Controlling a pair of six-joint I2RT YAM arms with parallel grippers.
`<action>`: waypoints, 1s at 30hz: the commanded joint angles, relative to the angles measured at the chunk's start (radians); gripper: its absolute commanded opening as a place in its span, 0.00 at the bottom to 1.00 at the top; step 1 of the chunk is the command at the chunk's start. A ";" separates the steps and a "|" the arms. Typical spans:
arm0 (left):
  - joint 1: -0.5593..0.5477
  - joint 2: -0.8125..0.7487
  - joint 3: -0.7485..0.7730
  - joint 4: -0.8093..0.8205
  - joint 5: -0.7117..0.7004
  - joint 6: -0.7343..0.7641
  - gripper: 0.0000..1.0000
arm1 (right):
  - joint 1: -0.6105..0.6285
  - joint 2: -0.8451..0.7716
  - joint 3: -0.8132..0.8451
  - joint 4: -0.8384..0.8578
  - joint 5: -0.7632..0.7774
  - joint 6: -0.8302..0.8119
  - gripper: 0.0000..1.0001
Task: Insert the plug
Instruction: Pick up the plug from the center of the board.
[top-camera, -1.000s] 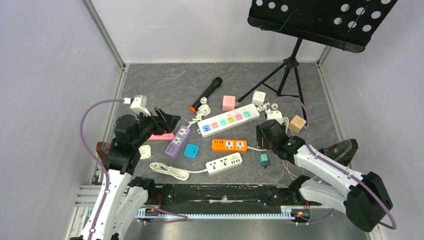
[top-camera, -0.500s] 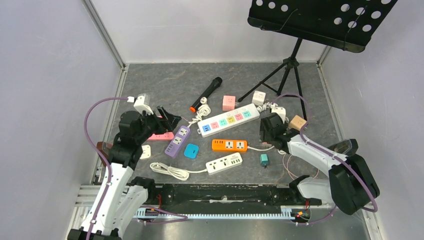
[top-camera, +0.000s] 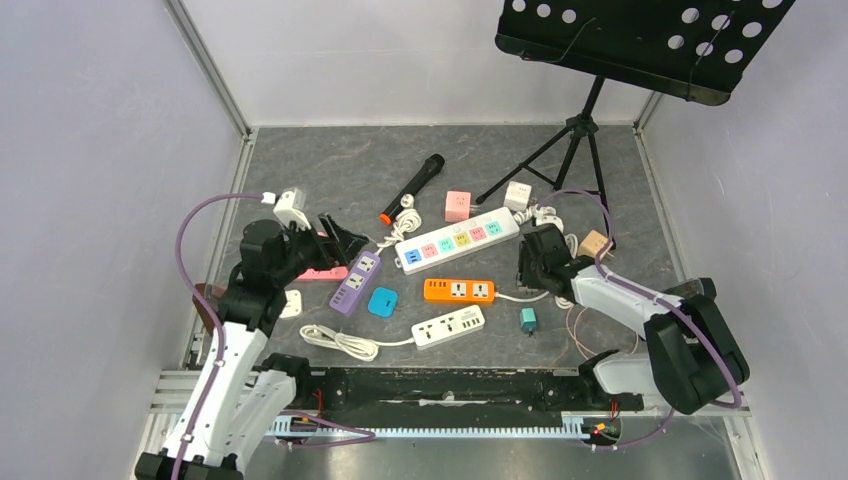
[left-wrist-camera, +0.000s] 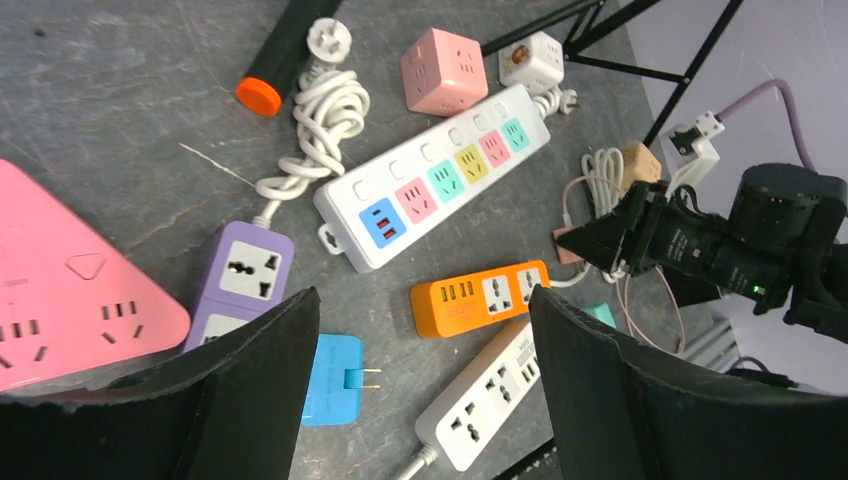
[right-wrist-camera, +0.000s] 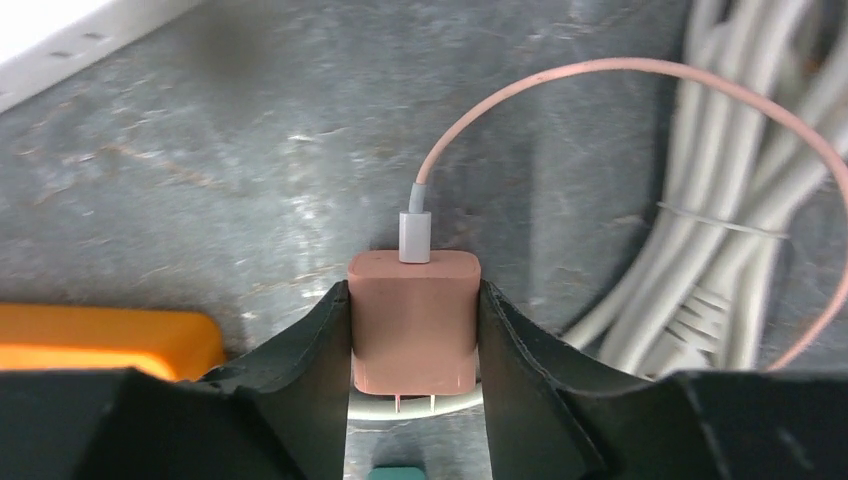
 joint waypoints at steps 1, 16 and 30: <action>-0.011 0.036 0.026 0.049 0.138 -0.052 0.82 | -0.001 -0.061 0.008 0.115 -0.185 -0.012 0.28; -0.482 0.275 0.006 0.472 -0.064 -0.070 0.80 | 0.075 -0.314 -0.069 0.649 -0.468 0.408 0.31; -0.771 0.505 0.100 0.736 -0.460 0.108 0.79 | 0.133 -0.414 -0.057 0.656 -0.275 0.771 0.31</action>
